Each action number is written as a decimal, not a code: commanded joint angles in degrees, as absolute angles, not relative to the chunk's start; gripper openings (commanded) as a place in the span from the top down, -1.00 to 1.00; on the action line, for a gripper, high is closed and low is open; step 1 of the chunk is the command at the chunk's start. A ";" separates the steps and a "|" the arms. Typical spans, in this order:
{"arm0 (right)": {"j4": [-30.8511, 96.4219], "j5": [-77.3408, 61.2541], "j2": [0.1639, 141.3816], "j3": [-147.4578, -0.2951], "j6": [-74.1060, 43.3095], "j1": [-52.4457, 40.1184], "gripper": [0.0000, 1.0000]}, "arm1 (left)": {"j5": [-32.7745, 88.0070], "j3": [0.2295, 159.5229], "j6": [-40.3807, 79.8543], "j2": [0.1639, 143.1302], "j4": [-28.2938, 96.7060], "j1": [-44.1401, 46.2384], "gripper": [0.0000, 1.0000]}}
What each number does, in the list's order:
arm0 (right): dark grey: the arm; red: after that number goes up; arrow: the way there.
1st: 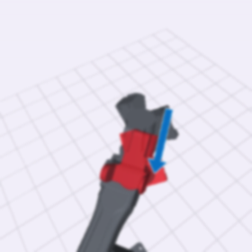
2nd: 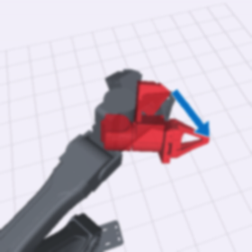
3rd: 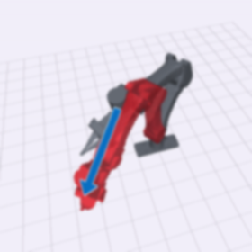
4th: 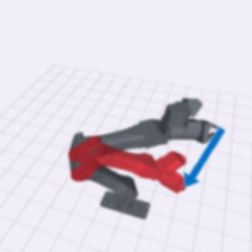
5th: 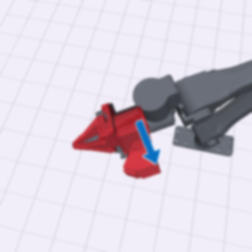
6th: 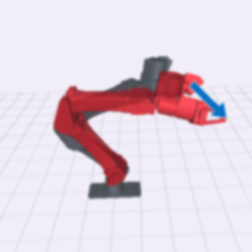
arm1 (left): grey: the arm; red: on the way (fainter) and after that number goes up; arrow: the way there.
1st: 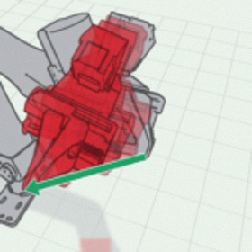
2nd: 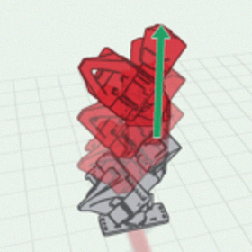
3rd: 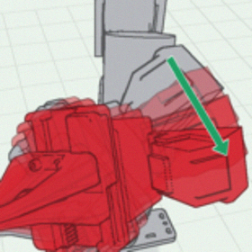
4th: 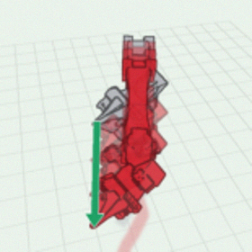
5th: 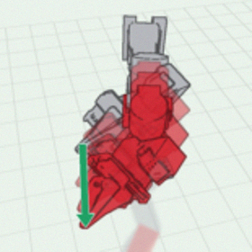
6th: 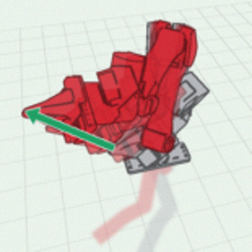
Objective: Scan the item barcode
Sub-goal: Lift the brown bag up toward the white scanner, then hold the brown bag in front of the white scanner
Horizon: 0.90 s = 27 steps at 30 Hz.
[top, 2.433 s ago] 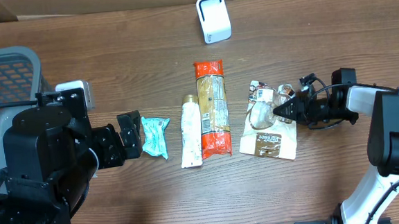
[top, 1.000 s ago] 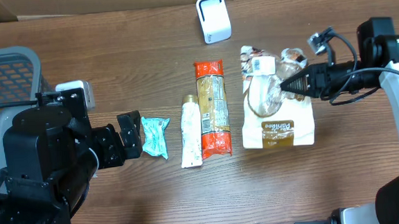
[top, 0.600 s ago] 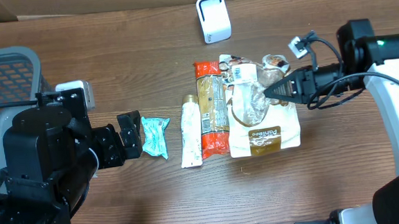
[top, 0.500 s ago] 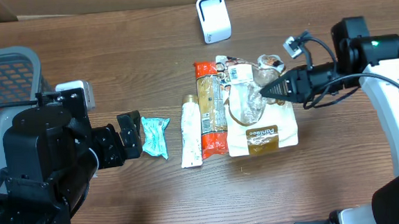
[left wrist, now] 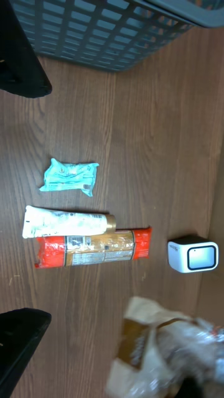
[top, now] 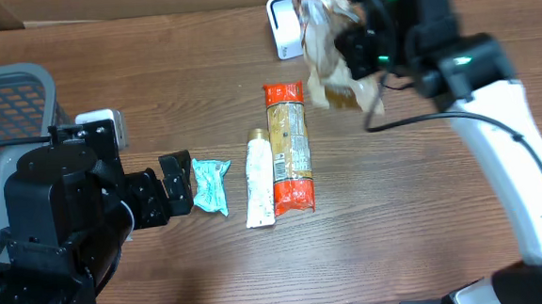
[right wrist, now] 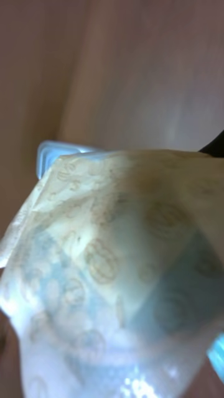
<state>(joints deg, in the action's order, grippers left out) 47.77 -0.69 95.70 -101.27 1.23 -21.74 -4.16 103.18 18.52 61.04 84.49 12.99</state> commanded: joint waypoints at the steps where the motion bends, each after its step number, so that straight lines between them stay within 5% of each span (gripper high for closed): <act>1: 42.22 26.26 101.34 -101.97 5.54 -24.18 0.93 | -4.89 103.88 19.33 61.12 84.47 12.71 -0.99; 16: 1.04 27.90 123.79 -101.97 50.19 -24.71 0.93 | -4.89 103.88 19.33 61.12 84.47 12.71 -0.99; 27: -5.96 30.00 129.25 -101.97 59.09 -24.77 0.93 | -4.89 103.88 19.31 61.12 84.47 12.71 -0.99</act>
<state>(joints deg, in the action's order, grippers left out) -4.93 28.84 129.75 -101.23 55.86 -24.73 -4.16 103.18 18.52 61.04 84.49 12.99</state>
